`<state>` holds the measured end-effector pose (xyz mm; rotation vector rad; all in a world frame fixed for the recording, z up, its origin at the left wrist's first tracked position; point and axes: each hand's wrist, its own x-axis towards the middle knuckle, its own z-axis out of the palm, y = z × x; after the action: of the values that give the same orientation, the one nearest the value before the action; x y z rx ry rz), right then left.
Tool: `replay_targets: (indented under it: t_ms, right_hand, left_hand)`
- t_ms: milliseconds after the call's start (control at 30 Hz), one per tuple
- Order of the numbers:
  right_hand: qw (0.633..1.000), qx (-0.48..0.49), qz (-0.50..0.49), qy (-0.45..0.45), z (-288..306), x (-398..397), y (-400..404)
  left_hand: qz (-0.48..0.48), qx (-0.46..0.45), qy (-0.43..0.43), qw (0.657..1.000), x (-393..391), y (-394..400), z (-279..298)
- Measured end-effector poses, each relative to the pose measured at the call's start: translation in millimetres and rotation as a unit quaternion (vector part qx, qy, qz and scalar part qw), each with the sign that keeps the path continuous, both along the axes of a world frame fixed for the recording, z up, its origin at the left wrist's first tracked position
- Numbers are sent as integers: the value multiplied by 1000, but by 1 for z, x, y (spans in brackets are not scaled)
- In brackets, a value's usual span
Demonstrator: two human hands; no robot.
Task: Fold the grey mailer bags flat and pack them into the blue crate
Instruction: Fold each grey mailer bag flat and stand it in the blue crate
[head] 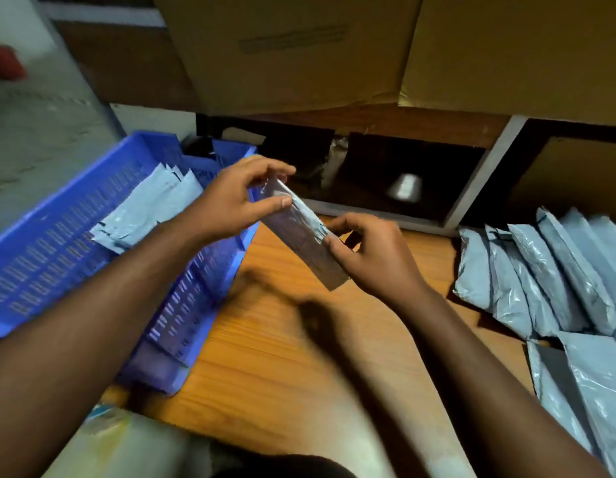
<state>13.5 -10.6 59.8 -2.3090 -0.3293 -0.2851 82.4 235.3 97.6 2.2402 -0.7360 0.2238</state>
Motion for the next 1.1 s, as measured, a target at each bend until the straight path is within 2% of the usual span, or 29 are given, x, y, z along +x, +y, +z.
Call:
replay_targets:
  t_ms: [200, 300, 367, 433, 500, 567, 633, 733, 900, 1100]
  right_hand:
    - [992, 29, -25, -123, 51, 41, 95]
    - [978, 37, -63, -196, 61, 63, 153]
    - [974, 50, -85, -202, 62, 78, 192]
    - [978, 49, -109, -170, 60, 93, 228]
    - [987, 27, -125, -101, 52, 108, 258]
    - [991, -16, -133, -23, 37, 124, 283]
    - [987, -65, -142, 44, 19, 138, 305]
    - [974, -114, -155, 123, -6, 154, 330]
    - [946, -137, -173, 239, -35, 179, 366]
    - [915, 51, -168, 364, -76, 204, 390]
  left_hand:
    - [54, -87, -48, 994, 47, 87, 41]
    - [76, -94, -96, 988, 68, 133, 47]
    - [112, -90, -106, 984, 84, 166, 39]
    - [162, -61, -77, 982, 100, 198, 19]
    - [194, 63, -30, 979, 116, 229, -15]
    - [197, 195, 18, 961, 127, 253, -56]
    - [205, 256, 54, 943, 131, 271, -90]
    - [228, 267, 103, 931, 127, 285, -119]
    - [200, 214, 150, 944, 123, 296, -137]
    - [218, 192, 178, 940, 125, 293, -140]
